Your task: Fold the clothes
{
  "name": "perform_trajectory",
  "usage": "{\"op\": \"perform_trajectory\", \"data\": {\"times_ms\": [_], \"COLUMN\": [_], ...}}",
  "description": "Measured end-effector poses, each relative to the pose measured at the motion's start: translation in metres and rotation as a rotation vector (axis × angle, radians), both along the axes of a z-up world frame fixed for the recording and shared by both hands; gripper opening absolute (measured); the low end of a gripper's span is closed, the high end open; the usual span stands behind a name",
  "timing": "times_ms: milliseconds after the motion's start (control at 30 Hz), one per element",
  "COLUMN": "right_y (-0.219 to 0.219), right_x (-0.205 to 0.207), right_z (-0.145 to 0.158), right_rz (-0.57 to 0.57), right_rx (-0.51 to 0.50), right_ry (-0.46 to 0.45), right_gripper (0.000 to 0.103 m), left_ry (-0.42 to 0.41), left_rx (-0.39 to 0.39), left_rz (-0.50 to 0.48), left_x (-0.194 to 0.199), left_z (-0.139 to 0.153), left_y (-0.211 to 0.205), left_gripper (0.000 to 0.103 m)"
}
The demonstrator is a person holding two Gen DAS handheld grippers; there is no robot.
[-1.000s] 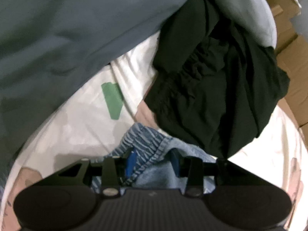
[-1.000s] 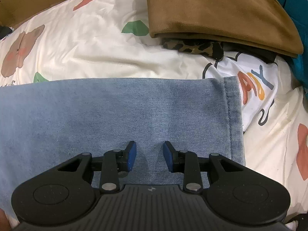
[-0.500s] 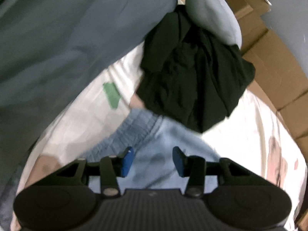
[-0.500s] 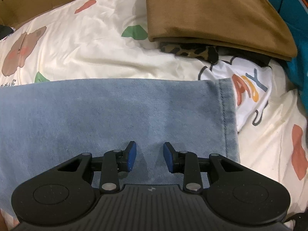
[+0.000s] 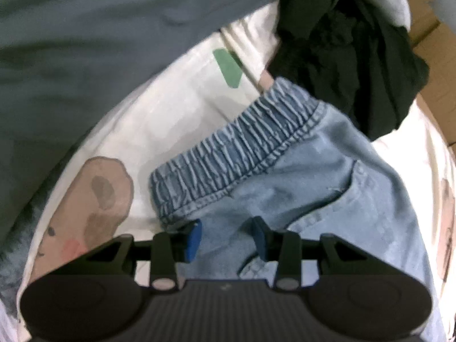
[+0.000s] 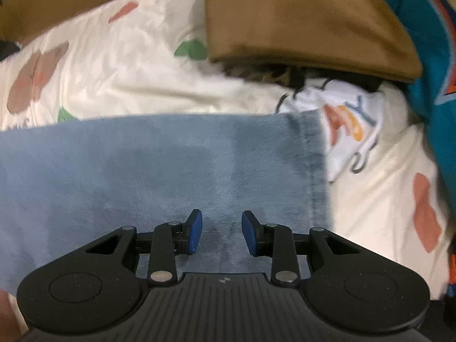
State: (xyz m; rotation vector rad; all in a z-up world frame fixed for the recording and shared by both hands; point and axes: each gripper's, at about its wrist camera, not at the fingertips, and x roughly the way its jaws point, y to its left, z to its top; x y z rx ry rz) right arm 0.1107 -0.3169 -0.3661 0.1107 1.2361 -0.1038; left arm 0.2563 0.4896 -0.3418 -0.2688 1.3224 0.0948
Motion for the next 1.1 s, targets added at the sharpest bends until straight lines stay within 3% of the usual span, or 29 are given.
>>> {"op": "perform_trajectory", "data": {"times_ms": [133, 267, 400, 667, 800, 1033, 1100], "right_y": [-0.011, -0.033, -0.060, -0.096, -0.106, -0.115, -0.117], "right_x": [-0.013, -0.029, -0.050, -0.100, -0.120, -0.152, -0.160], "right_z": [0.032, 0.051, 0.047, 0.026, 0.017, 0.005, 0.002], "right_rz": [-0.015, -0.058, -0.112, -0.167, -0.214, -0.350, -0.391], "right_rx": [-0.014, 0.010, 0.032, 0.176, 0.258, 0.347, 0.375], "right_ry": [-0.026, -0.060, -0.082, -0.129, -0.153, -0.190, -0.209], "right_gripper": [0.038, 0.038, 0.038, 0.038, 0.038, 0.040, 0.050], "left_ry": [0.008, -0.015, -0.022, -0.050, -0.088, -0.090, -0.088], "left_rx": [0.000, -0.005, 0.015, 0.068, 0.054, 0.039, 0.040], "left_rz": [0.030, 0.017, 0.000, -0.013, -0.051, -0.170, -0.183], "left_x": [0.002, -0.012, -0.029, -0.065, -0.083, -0.099, -0.104], "left_z": [-0.003, 0.020, 0.051, 0.131, 0.166, 0.188, 0.191], "left_y": [-0.003, -0.005, -0.007, -0.029, -0.054, -0.101, -0.108], "left_gripper": [0.049, 0.052, 0.054, 0.061, 0.081, 0.084, 0.086]}}
